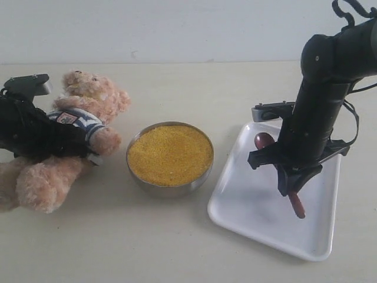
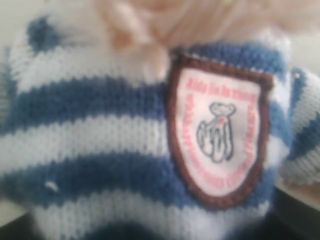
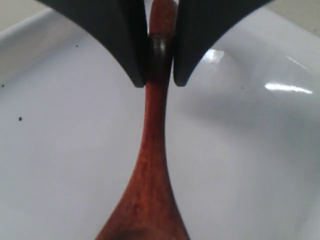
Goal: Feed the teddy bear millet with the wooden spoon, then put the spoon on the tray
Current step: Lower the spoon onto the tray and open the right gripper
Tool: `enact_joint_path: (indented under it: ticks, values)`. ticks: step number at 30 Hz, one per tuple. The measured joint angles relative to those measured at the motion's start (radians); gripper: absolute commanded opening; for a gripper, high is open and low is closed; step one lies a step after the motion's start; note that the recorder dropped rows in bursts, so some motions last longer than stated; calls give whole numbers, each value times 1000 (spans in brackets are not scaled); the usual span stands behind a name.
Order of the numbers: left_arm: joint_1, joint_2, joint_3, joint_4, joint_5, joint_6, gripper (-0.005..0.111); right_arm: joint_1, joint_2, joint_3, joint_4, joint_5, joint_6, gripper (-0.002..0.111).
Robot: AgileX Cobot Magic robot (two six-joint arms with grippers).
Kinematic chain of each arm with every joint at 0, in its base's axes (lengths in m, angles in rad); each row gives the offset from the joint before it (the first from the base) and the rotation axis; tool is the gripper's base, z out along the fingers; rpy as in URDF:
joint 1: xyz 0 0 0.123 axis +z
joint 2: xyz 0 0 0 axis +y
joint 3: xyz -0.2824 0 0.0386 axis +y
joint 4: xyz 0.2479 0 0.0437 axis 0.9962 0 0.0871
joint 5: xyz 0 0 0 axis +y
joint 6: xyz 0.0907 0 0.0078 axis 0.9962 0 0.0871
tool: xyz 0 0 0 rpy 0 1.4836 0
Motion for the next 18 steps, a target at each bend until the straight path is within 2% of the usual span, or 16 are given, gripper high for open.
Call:
enact_joint_path:
  ticks: [9, 18]
  values:
    - [0, 0, 0, -8, 2, 0, 4, 0, 5, 0, 0, -34, 0, 25]
    - [0, 0, 0, -18, 15, 4, 5, 0, 7, 0, 0, -35, 0, 59]
